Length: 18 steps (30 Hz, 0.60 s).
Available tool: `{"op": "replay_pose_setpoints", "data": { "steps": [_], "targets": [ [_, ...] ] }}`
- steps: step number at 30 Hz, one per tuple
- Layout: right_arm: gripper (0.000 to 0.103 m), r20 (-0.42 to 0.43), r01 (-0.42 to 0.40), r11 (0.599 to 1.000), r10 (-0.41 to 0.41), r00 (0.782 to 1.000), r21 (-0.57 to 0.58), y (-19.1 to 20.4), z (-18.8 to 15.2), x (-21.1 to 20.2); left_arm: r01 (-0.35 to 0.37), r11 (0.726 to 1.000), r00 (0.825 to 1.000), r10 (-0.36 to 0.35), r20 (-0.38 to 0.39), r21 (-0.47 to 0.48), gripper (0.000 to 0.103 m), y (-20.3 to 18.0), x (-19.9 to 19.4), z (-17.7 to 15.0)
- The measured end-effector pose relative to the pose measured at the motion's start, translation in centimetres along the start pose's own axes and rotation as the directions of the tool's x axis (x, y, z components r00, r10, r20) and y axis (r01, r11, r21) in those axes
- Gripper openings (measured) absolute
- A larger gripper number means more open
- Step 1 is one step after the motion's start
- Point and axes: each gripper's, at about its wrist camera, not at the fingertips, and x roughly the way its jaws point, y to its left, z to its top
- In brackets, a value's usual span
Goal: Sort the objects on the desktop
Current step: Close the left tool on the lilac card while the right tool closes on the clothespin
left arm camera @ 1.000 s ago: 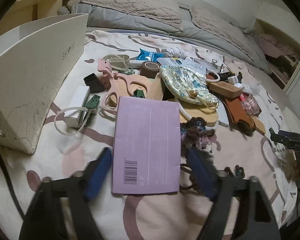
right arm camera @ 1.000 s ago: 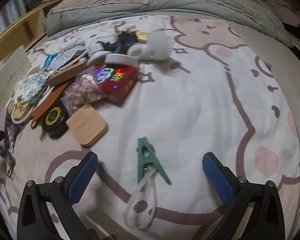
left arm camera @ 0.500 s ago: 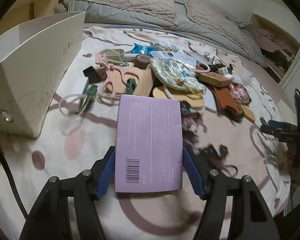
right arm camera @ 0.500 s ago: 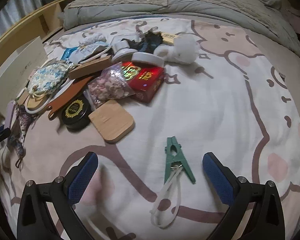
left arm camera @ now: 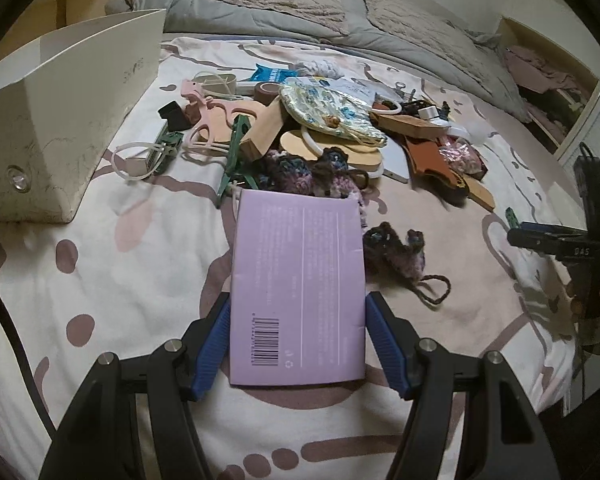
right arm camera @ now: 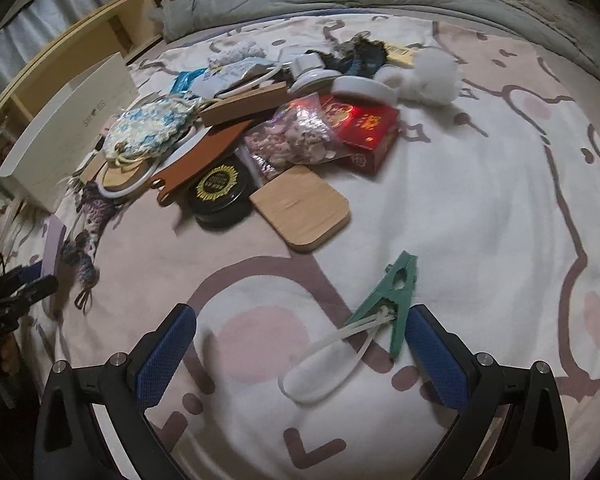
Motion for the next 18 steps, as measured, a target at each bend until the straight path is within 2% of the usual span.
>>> {"op": "replay_pose_setpoints", "data": {
  "steps": [4, 9, 18],
  "targets": [
    [0.103, 0.017, 0.077, 0.994, -0.079, 0.997, 0.076, -1.0, 0.2, -0.2, -0.034, 0.999, 0.999, 0.034, 0.029, 0.015, 0.066, -0.1, 0.5, -0.2],
    [0.103, -0.029, 0.123, 0.979, -0.120, 0.992, 0.161, -2.6, 0.0, 0.3, -0.065, 0.998, 0.996, 0.063, 0.056, 0.018, 0.066, -0.1, 1.0, -0.4],
    [0.103, -0.052, 0.199, 0.973, -0.194, 0.980, 0.115, -1.9, 0.0, 0.8, -0.088, 0.996, 0.993, 0.085, 0.080, 0.034, 0.071, -0.4, 1.7, -0.7]
  ]
}}
